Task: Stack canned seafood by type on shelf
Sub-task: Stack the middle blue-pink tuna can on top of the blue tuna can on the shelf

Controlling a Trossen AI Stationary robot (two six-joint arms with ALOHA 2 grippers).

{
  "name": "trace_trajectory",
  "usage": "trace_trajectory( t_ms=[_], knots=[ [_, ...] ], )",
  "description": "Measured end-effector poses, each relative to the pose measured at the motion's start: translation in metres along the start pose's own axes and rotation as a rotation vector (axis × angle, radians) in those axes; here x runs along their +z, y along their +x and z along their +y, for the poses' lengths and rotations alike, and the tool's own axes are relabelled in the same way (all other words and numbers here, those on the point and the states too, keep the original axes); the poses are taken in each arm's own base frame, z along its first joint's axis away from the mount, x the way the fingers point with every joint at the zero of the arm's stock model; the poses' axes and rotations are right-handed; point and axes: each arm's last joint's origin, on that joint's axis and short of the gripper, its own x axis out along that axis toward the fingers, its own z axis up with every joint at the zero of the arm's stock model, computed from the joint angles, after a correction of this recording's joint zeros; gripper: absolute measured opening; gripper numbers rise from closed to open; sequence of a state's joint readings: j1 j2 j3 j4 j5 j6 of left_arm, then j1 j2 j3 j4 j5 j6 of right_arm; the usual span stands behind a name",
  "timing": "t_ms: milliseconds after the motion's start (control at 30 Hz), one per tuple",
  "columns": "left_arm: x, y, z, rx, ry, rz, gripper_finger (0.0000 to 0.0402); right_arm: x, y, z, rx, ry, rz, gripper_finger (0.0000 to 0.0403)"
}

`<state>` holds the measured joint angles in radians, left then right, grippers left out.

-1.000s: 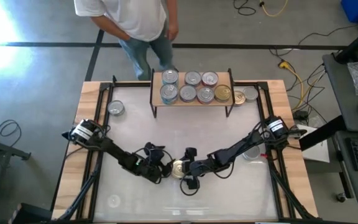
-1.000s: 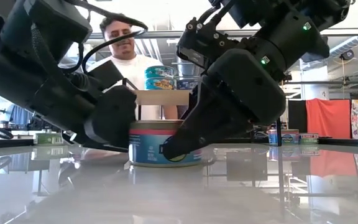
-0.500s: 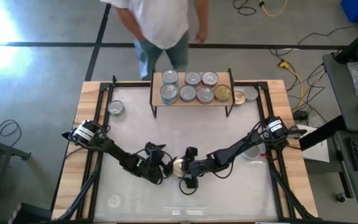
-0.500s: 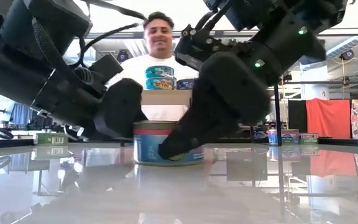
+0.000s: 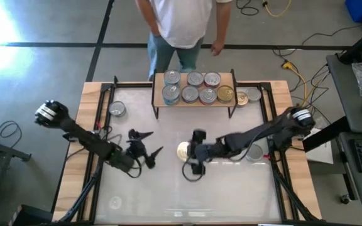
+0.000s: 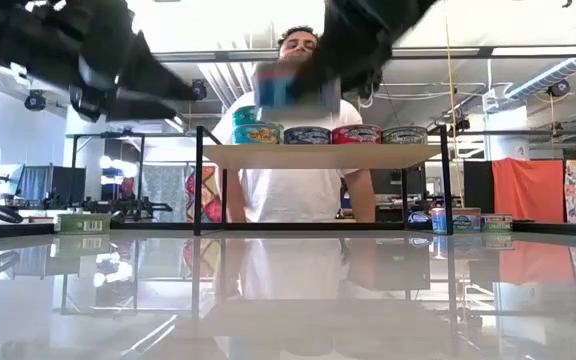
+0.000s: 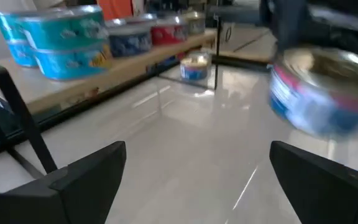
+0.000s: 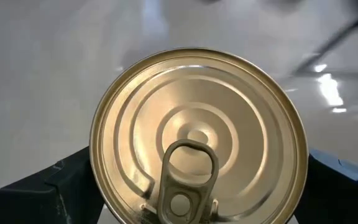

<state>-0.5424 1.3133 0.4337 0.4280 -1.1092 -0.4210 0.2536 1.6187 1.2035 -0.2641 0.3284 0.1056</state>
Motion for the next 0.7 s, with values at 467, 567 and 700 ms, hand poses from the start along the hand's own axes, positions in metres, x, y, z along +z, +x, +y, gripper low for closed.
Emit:
trace_trajectory(
  t_ms=[467,567,700],
  knots=[
    [-0.015,0.001,-0.006,-0.096,0.045,0.071,0.0382,0.037,-0.054,-0.216,-0.342,0.211,-0.046,0.0380],
    [-0.014,0.004,-0.014,-0.098,0.082,0.071,0.0381,0.028,-0.050,-0.256,-0.350,0.269,-0.030,0.0381],
    [-0.011,0.006,-0.024,-0.112,0.096,0.070,0.0381,0.020,-0.050,-0.291,-0.339,0.342,-0.053,0.0380]
  ],
)
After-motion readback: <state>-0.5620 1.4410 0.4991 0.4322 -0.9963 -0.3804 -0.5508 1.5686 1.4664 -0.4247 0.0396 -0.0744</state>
